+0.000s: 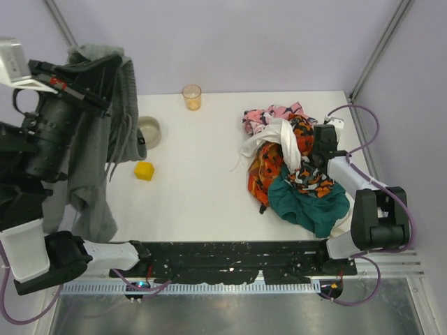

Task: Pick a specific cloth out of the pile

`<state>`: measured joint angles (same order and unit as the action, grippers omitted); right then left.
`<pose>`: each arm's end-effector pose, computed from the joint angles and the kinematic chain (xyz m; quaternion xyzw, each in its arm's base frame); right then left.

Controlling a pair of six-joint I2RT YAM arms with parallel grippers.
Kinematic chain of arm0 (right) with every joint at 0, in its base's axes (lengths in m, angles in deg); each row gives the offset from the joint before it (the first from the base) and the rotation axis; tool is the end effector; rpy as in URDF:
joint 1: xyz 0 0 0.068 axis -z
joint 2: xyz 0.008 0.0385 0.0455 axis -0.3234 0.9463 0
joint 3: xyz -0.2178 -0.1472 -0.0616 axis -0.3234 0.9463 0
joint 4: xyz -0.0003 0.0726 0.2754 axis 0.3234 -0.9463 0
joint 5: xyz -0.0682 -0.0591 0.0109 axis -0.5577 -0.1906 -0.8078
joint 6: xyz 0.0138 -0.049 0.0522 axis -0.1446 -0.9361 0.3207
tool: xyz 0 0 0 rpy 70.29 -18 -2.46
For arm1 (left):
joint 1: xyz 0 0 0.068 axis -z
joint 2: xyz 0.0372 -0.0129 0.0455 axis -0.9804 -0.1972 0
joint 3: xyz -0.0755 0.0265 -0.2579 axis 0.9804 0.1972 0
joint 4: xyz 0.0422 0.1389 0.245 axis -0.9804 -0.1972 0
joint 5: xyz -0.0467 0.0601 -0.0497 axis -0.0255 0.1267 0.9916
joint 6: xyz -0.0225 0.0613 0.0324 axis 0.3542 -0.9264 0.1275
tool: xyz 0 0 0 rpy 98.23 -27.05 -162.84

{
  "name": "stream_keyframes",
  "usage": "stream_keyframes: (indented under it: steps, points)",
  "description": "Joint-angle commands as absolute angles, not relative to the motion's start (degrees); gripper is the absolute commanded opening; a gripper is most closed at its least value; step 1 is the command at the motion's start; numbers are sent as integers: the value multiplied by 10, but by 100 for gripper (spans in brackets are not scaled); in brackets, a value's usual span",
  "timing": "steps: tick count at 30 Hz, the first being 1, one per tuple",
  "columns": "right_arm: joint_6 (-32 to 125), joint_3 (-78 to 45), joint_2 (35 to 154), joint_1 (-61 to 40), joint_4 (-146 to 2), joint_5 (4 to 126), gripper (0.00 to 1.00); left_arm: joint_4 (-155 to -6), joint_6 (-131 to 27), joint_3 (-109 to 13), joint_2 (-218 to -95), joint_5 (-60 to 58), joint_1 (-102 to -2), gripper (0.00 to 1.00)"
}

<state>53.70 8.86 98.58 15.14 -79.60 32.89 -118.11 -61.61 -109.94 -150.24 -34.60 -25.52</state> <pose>0.3480 -0.0022 0.1804 0.1648 0.8860 -0.1289 0.4139 0.0813 -0.0654 0.6897 0.0430 0.5278 -0.2935 0.7959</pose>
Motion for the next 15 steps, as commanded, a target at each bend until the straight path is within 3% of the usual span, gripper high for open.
stream_keyframes:
  steps: [1,4,9,15]
  points:
    - [517,90,941,163,-850,327,46,-1157,-631,-1085,-1528,-348,-257,0]
    - [517,86,890,163,-856,344,56,-1155,-630,-1071,-1523,-349,-256,0]
    - [535,82,806,162,-867,368,95,-1121,-623,-987,-1489,-345,-257,0]
    - [568,95,697,163,-877,387,95,-1024,-605,-778,-1379,-379,-256,0]
